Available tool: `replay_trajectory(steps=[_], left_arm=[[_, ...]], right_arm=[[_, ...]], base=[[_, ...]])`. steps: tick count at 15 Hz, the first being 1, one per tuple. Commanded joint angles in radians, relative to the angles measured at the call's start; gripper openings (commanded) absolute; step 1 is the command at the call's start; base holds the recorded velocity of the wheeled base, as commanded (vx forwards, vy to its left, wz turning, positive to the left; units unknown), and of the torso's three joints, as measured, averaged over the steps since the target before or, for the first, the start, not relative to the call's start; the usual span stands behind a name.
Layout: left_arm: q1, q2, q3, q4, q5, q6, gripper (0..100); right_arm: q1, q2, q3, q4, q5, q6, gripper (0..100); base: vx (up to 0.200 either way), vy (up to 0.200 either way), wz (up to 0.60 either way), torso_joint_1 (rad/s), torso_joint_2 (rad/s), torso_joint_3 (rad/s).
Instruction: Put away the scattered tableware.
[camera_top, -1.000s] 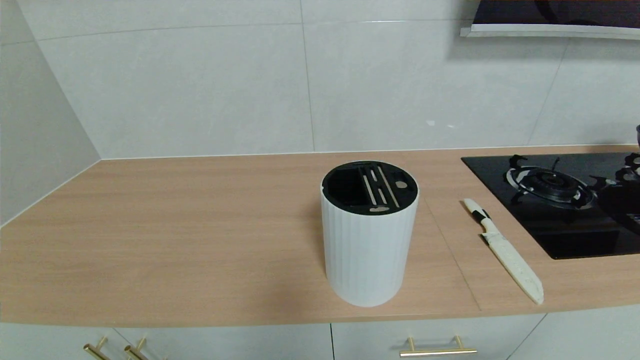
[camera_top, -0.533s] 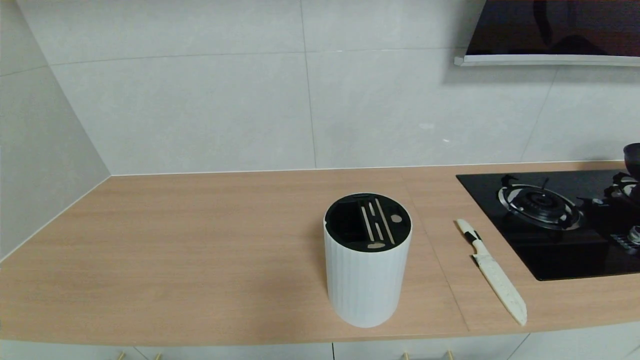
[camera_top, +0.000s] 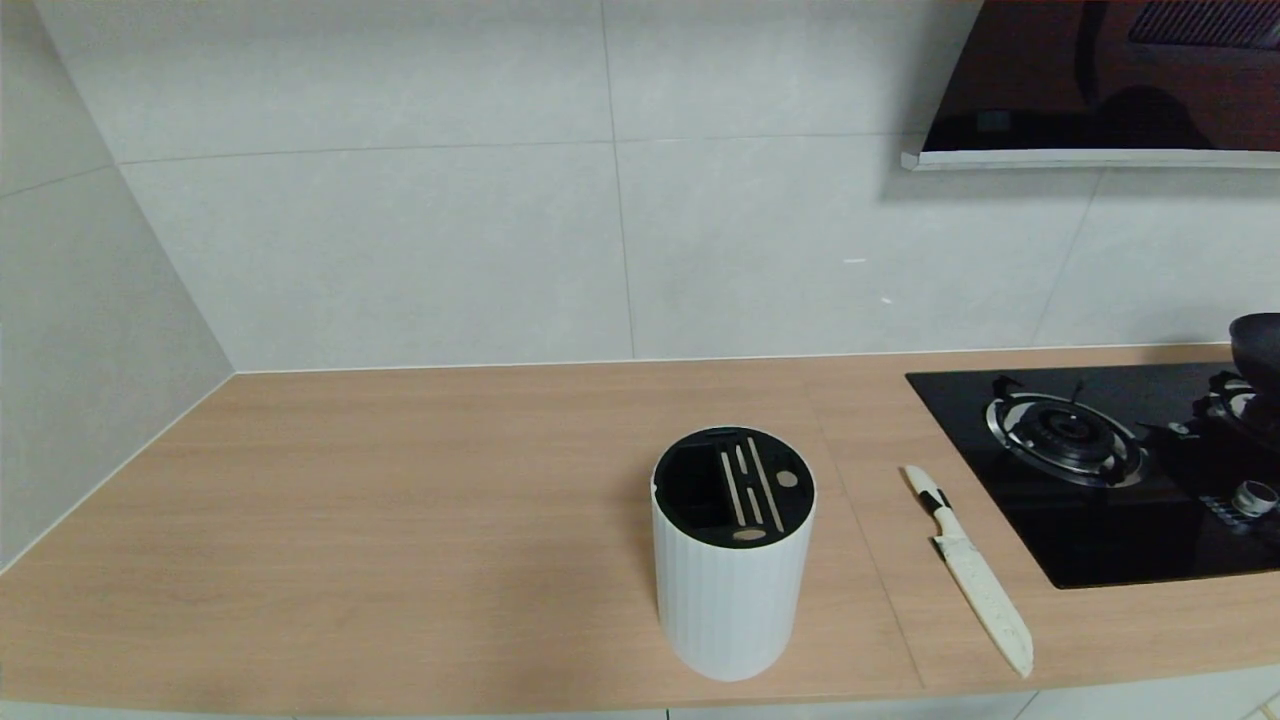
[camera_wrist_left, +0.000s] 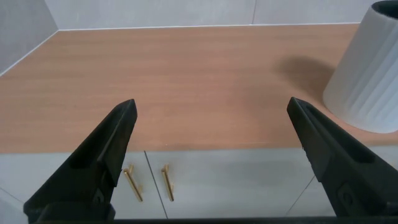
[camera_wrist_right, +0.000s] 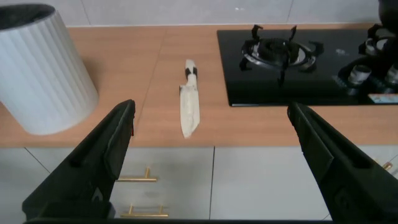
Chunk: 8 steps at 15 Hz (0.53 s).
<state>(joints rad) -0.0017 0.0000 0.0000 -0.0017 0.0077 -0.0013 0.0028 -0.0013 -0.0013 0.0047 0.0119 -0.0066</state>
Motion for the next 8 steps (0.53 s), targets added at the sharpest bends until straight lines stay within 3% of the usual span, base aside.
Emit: replay_trajectory(steps=[1, 8], left_arm=[[0.000, 0.000, 0.000, 0.000, 0.002, 0.000, 100], [0.000, 0.000, 0.000, 0.000, 0.002, 0.000, 100]], right_arm=[[0.000, 0.001, 0.000, 0.000, 0.000, 0.000, 100], [0.000, 0.001, 0.001, 0.000, 0.002, -0.004, 100]], base=[[0.000, 0.000, 0.00, 0.000, 0.00, 0.000], [0.000, 0.000, 0.00, 0.000, 0.00, 0.000]])
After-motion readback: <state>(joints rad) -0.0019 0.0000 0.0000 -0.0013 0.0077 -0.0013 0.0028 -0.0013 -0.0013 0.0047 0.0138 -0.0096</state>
